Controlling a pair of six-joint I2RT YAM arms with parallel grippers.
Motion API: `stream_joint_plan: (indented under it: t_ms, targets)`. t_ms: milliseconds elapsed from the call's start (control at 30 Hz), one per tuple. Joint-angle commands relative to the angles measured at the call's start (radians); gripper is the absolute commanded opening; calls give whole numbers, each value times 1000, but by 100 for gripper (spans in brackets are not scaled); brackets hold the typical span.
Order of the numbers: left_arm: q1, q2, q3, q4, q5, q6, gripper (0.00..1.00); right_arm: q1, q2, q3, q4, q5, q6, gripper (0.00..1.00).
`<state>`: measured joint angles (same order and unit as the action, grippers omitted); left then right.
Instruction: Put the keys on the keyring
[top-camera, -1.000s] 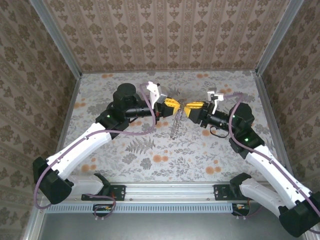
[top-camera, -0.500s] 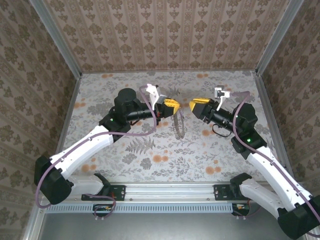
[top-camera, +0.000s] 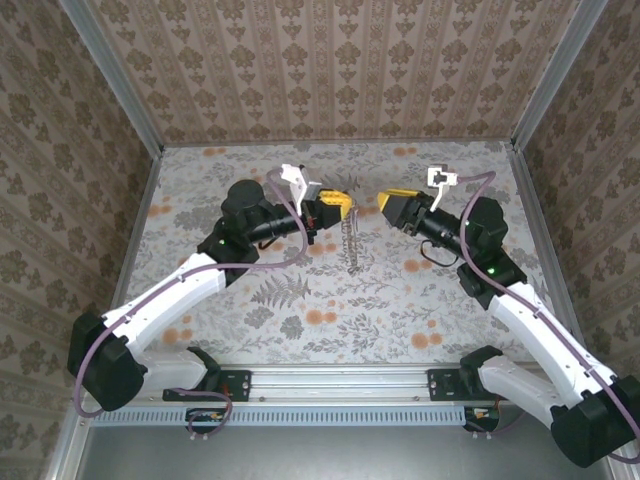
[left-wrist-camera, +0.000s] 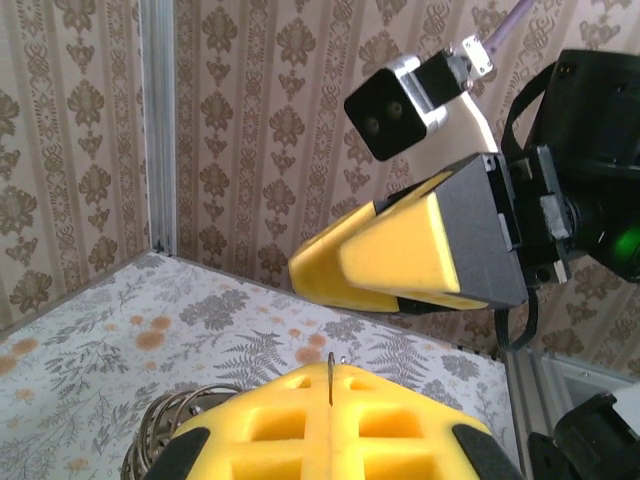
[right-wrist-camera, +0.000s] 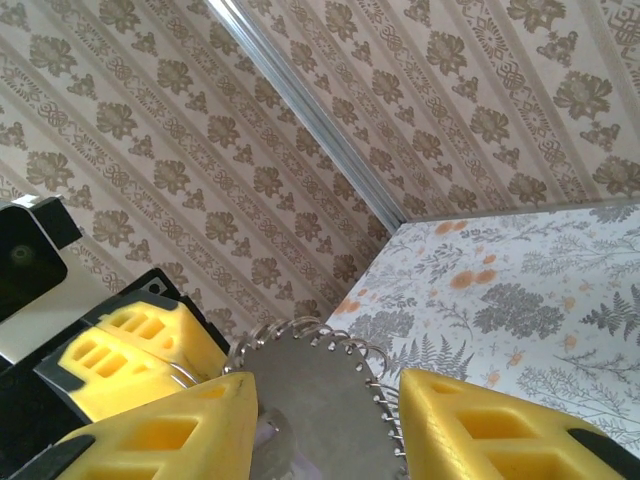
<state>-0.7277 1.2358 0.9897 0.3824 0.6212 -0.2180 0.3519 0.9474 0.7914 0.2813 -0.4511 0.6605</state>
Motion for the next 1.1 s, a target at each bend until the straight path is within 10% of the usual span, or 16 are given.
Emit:
stream_joint_plan:
  t_ms: [0,1067]
  targets:
    - [24,-38,-9,106,59,-59,0,-8,17,40,60,-14,31,45]
    - [88,-13,15,346,263,-302,0,17,145,67,528,-335,188,46]
